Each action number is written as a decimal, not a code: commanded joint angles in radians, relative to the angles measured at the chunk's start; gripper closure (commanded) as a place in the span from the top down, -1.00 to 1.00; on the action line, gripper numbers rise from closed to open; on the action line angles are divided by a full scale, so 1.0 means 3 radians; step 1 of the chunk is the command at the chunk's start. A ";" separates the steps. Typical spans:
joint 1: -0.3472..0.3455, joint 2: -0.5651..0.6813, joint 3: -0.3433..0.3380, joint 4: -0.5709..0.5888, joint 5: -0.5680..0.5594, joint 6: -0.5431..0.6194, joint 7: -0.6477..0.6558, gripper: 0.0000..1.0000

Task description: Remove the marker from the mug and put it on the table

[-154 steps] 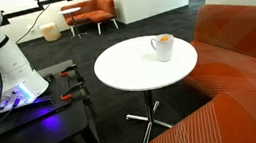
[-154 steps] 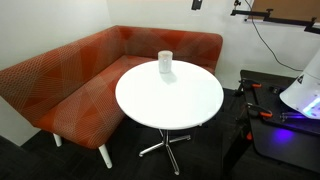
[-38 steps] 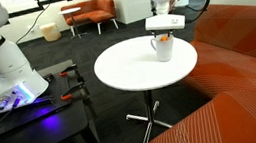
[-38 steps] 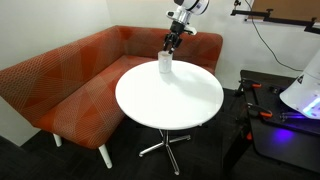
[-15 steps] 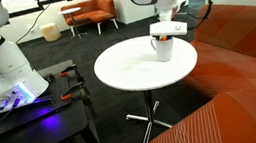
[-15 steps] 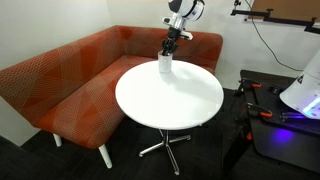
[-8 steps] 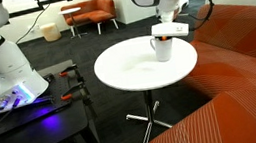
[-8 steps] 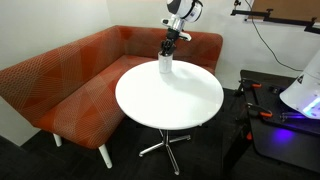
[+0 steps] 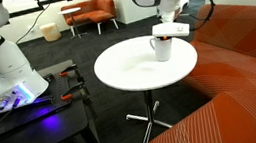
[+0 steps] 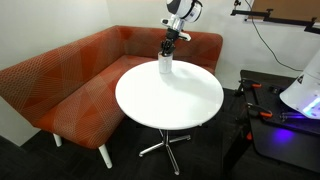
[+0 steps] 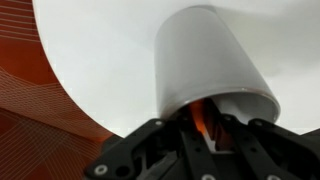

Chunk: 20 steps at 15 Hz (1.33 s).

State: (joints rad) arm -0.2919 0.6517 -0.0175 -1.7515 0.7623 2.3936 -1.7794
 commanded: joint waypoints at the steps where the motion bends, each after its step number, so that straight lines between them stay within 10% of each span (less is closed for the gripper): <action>1: -0.0055 -0.0092 0.0049 -0.0043 -0.0048 0.0034 0.0124 -0.91; 20: -0.0126 -0.0976 0.0045 -0.0506 0.0257 -0.0041 -0.0017 -0.91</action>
State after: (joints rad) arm -0.3199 0.4471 -0.0114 -1.8359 0.8015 2.3909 -1.7654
